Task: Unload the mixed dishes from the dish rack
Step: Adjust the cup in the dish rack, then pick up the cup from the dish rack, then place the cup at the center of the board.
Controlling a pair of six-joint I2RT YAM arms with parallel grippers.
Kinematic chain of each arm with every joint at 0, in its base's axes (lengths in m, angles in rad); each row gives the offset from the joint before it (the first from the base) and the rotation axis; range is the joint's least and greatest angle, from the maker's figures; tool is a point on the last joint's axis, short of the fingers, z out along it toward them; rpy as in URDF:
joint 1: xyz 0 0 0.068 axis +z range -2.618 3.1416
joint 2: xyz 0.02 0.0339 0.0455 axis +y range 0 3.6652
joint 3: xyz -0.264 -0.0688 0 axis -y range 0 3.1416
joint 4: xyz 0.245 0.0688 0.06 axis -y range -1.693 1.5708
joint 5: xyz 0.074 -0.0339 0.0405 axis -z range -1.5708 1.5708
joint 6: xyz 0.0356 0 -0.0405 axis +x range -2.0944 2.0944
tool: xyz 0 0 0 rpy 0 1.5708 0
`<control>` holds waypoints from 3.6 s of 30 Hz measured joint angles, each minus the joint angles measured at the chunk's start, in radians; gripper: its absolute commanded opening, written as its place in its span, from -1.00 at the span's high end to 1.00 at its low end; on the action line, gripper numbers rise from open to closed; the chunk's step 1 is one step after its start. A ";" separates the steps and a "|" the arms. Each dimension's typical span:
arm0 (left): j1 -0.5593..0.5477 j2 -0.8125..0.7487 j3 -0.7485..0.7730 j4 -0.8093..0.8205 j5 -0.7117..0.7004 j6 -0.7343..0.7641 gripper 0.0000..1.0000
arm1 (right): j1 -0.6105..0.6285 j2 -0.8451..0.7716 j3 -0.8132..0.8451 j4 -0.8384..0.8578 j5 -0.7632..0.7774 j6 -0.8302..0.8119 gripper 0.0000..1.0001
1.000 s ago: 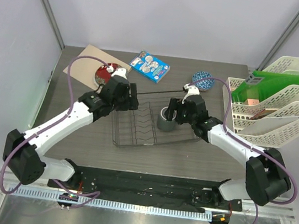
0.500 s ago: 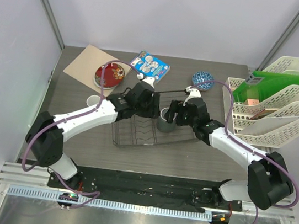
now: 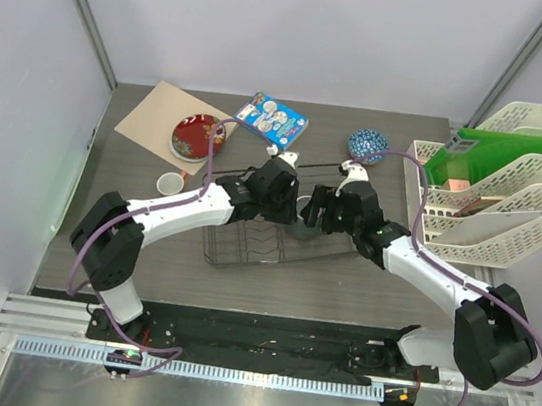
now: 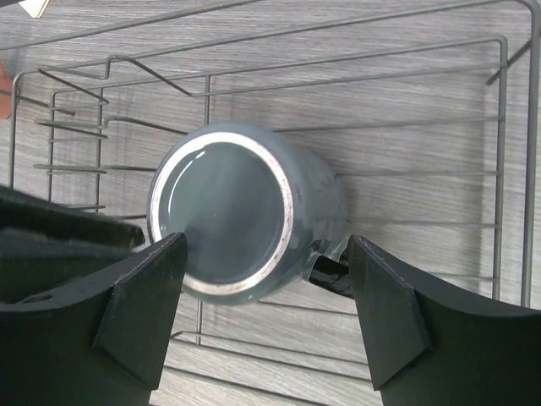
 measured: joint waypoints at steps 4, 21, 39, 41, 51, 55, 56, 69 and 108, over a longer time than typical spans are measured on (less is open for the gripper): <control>0.000 0.017 0.018 0.001 -0.001 0.002 0.41 | -0.003 -0.028 -0.023 0.000 -0.005 0.018 -0.59; 0.006 0.170 0.158 -0.011 -0.035 0.026 -0.14 | 0.014 -0.075 -0.095 -0.030 -0.065 0.073 -0.63; 0.005 -0.187 0.001 -0.066 -0.338 0.028 -0.31 | 0.015 0.040 -0.087 -0.074 0.178 0.097 -0.38; 0.005 -0.198 -0.019 -0.066 -0.351 0.025 -0.30 | 0.018 0.045 -0.084 -0.076 0.199 0.101 -0.30; 0.005 -0.198 -0.063 -0.067 -0.357 0.007 -0.30 | 0.019 0.054 -0.084 -0.070 0.219 0.099 0.09; 0.005 -0.198 -0.067 -0.066 -0.357 0.006 -0.29 | 0.022 0.054 -0.084 -0.063 0.220 0.091 0.29; 0.005 -0.198 -0.069 -0.066 -0.357 0.005 -0.29 | 0.023 0.055 -0.084 -0.060 0.224 0.088 0.33; 0.005 -0.208 -0.103 -0.068 -0.360 -0.001 -0.28 | 0.032 0.023 -0.120 -0.014 0.260 0.069 0.98; 0.164 -0.876 -0.502 0.584 0.164 -0.076 -0.83 | -0.050 0.163 -0.167 1.142 -0.582 1.048 0.98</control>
